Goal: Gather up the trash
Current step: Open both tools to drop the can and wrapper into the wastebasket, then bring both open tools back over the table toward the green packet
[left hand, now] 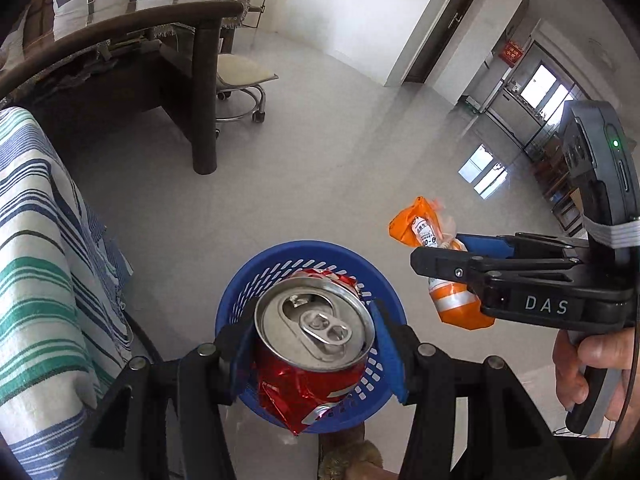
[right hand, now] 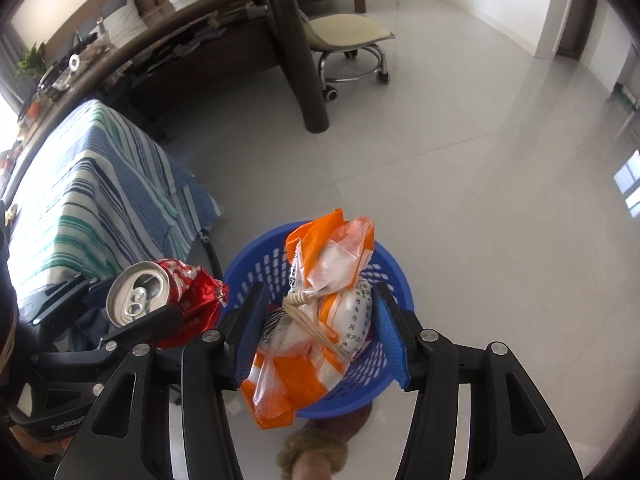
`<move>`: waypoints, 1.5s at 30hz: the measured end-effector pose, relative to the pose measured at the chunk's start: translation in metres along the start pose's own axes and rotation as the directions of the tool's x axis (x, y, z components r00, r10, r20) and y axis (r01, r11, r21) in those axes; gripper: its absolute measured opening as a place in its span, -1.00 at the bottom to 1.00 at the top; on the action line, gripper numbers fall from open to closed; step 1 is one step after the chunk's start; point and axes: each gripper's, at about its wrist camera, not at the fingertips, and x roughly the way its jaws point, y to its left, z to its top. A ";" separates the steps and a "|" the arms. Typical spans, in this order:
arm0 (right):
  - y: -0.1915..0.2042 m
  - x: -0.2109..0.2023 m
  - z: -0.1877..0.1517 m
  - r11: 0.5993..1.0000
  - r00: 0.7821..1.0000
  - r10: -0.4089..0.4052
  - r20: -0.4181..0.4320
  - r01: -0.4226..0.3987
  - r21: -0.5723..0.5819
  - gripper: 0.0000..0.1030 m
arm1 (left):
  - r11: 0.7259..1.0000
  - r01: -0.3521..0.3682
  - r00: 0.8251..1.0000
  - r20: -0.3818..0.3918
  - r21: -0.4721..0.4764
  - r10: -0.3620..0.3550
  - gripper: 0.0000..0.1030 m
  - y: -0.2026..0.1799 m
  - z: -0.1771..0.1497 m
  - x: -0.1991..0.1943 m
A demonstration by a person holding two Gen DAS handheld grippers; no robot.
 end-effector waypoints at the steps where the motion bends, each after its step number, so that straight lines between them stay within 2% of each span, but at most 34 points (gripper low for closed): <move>1: -0.004 0.000 -0.001 1.000 1.000 0.009 0.002 -0.009 0.014 0.23 | 1.000 0.004 1.000 -0.008 0.001 -0.004 0.23 0.000 0.001 0.005; 3: -0.011 -0.002 -0.001 0.999 1.000 0.015 0.015 -0.016 0.050 0.61 | 1.000 0.001 1.000 -0.020 -0.014 -0.001 0.48 0.002 0.005 0.017; 6: -0.019 -0.014 0.000 0.996 0.999 0.006 0.048 -0.010 0.087 0.62 | 1.000 -0.008 1.000 -0.001 -0.028 0.008 0.48 0.001 0.008 0.014; 9: -0.023 -0.036 0.004 0.995 0.992 -0.029 0.120 0.017 0.100 0.63 | 0.999 -0.002 0.999 0.035 -0.039 0.003 0.48 0.002 0.014 -0.001; 11: -0.021 -0.053 0.007 0.994 0.982 -0.057 0.178 0.040 0.098 0.68 | 0.999 -0.003 0.998 0.060 -0.032 0.005 0.48 -0.002 0.013 -0.022; 13: -0.016 -0.068 0.008 0.993 0.968 -0.081 0.237 0.059 0.098 0.84 | 1.000 -0.009 0.995 0.095 -0.019 0.010 0.48 -0.006 0.012 -0.045; 14: -0.012 -0.075 0.009 0.993 0.960 -0.092 0.265 0.069 0.096 0.86 | 1.000 -0.007 0.994 0.110 -0.012 0.009 0.48 -0.007 0.010 -0.060; 17: 0.009 -0.090 0.012 0.993 0.937 -0.112 0.331 0.097 0.061 0.87 | 1.000 -0.013 0.989 0.145 0.001 0.012 0.48 -0.004 -0.005 -0.107; 20: 0.040 -0.100 0.009 0.994 0.919 -0.102 0.380 0.109 0.005 0.90 | 0.998 -0.066 0.983 0.169 0.003 0.064 0.48 0.012 -0.029 -0.150; 24: 0.104 -0.103 -0.002 0.992 0.914 -0.010 0.406 0.061 -0.114 0.92 | 0.985 -0.167 0.968 0.184 -0.048 0.173 0.48 0.057 -0.071 -0.199; 27: 0.163 -0.094 -0.016 0.975 0.922 0.106 0.373 -0.022 -0.222 0.92 | 0.959 -0.264 0.943 0.182 -0.103 0.279 0.48 0.101 -0.101 -0.230; 31: 0.245 -0.072 -0.038 0.919 0.931 0.228 0.284 -0.109 -0.378 0.92 | 0.908 -0.363 0.905 0.153 -0.208 0.397 0.48 0.167 -0.130 -0.267; 34: 0.299 -0.056 -0.058 0.868 0.934 0.277 0.226 -0.142 -0.476 0.92 | 0.857 -0.429 0.865 0.145 -0.284 0.481 0.48 0.215 -0.148 -0.293; 38: 0.356 -0.036 -0.072 0.808 0.937 0.308 0.164 -0.166 -0.565 0.92 | 0.804 -0.489 0.830 0.105 -0.338 0.548 0.48 0.266 -0.162 -0.312; 42: 0.393 -0.019 -0.078 0.761 0.935 0.338 0.110 -0.202 -0.616 0.92 | 0.763 -0.515 0.813 0.060 -0.390 0.580 0.48 0.307 -0.178 -0.325; 45: 0.422 -0.007 -0.076 0.707 0.930 0.363 0.056 -0.235 -0.667 0.92 | 0.735 -0.512 0.805 0.052 -0.445 0.592 0.48 0.330 -0.187 -0.338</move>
